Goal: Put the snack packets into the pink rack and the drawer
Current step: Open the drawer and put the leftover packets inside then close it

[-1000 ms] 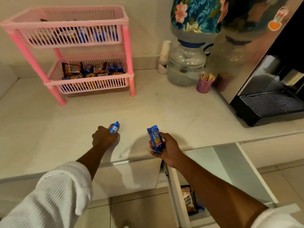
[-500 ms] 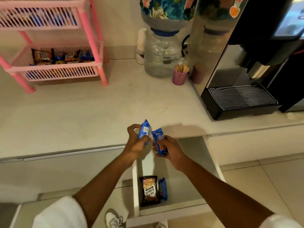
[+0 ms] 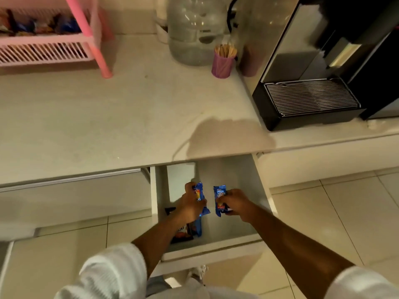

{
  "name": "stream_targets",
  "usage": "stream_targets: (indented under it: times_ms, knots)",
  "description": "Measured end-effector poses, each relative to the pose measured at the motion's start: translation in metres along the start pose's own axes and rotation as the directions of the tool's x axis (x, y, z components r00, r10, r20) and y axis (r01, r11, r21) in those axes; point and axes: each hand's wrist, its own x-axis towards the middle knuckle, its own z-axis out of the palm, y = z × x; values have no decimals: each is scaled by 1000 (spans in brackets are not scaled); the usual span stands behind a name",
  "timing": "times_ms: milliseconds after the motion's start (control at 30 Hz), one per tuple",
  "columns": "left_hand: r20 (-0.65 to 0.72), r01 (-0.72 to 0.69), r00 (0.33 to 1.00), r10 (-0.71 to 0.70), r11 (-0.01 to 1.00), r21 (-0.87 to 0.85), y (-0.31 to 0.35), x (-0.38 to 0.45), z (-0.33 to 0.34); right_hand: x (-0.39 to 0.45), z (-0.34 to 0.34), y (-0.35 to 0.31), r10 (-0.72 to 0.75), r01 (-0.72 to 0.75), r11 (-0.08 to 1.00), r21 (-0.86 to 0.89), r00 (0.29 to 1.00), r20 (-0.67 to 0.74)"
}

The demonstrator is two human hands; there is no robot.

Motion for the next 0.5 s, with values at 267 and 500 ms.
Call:
stream_targets:
  times_ms: [267,500]
  knots:
    - [76,-74,996,49,926,370,-37,45,41,46,4,37,20,-20,915,-403,1000,-4]
    - [69,92,988,-139,883,461,-56,62,70,65,3,60,27,-34,795,-605,999,-20]
